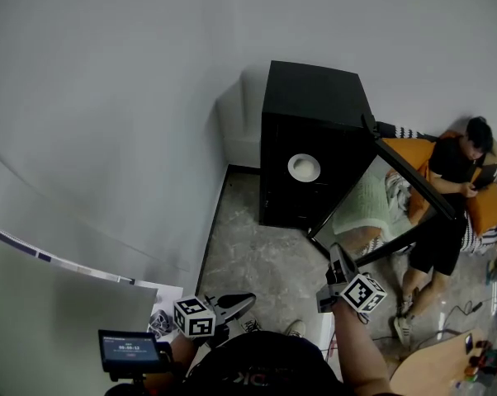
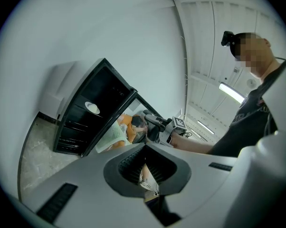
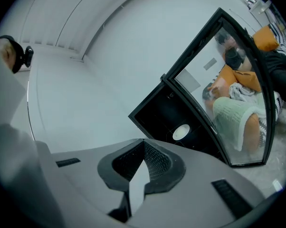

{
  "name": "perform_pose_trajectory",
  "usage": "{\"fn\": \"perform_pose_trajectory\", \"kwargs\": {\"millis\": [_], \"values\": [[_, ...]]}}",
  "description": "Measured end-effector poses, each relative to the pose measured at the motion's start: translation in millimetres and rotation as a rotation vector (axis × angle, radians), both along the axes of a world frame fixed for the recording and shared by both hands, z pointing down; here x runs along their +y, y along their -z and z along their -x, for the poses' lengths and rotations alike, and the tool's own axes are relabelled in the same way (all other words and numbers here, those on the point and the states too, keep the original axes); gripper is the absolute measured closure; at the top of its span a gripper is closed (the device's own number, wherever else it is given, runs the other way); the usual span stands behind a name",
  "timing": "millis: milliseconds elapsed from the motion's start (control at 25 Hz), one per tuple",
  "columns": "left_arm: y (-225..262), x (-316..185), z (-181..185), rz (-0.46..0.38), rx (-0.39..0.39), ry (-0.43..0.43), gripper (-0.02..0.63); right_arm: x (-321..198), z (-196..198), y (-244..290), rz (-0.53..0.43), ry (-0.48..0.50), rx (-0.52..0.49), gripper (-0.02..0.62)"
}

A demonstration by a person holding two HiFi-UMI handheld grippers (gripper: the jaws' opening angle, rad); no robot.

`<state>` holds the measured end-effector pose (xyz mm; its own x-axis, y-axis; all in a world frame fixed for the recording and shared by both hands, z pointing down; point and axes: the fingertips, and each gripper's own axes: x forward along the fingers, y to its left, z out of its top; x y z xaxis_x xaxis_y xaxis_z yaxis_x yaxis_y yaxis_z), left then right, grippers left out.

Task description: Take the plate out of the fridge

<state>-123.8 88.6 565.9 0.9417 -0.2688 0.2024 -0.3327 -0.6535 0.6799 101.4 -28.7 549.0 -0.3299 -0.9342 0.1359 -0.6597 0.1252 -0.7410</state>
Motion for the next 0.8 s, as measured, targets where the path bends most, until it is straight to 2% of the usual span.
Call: {"fn": "perform_pose_trajectory", "kwargs": {"millis": [440, 800], "values": [[-5.3, -13.4, 23.6, -0.031, -0.034, -0.053, 0.601, -21.4, 24.3, 4.7, -0.004, -0.042, -0.043, 0.588], [-6.4, -14.4, 36.3, -0.051, -0.075, -0.034, 0.601, -49.2, 43.5, 1.4, 0.014, -0.024, -0.080, 0.588]]}}
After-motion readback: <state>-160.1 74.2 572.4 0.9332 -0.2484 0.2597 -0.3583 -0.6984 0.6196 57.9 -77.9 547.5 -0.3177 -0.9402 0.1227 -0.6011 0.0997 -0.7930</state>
